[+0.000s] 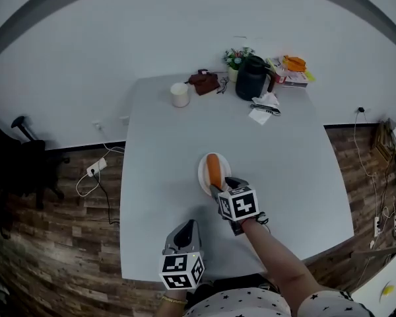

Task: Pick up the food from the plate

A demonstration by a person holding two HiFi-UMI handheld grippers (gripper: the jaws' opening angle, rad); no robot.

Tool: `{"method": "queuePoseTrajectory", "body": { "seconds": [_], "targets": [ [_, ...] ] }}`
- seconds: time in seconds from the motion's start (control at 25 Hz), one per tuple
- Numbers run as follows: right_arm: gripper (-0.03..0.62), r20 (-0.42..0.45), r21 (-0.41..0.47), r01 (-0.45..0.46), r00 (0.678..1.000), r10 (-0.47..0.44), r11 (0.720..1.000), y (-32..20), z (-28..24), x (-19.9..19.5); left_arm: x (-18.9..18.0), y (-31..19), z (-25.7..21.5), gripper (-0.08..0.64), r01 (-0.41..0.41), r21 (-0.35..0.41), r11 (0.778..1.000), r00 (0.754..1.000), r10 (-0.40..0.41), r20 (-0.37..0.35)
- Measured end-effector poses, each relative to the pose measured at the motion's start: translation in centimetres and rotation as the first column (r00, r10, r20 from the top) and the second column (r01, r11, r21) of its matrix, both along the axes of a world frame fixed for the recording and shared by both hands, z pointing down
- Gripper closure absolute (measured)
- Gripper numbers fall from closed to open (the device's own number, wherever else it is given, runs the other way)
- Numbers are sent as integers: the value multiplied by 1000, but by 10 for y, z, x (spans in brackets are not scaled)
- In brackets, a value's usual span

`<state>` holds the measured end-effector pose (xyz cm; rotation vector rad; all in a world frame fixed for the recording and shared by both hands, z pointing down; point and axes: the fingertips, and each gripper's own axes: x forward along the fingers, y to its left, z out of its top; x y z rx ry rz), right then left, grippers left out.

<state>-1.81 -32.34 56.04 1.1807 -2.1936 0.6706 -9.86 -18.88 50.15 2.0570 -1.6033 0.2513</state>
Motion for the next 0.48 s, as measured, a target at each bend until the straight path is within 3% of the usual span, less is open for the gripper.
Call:
{"method": "queuePoseTrajectory", "body": {
  "seconds": [0.36, 0.48],
  "targets": [
    [293, -110, -209, -47, 994, 25, 977, -69, 63, -11, 6, -38, 15, 552, 5, -54, 999, 1000, -6, -20],
    [306, -166, -251, -32, 986, -10, 967, -73, 70, -13, 5, -42, 14, 552, 4, -50, 999, 1000, -5, -23]
  ]
}}
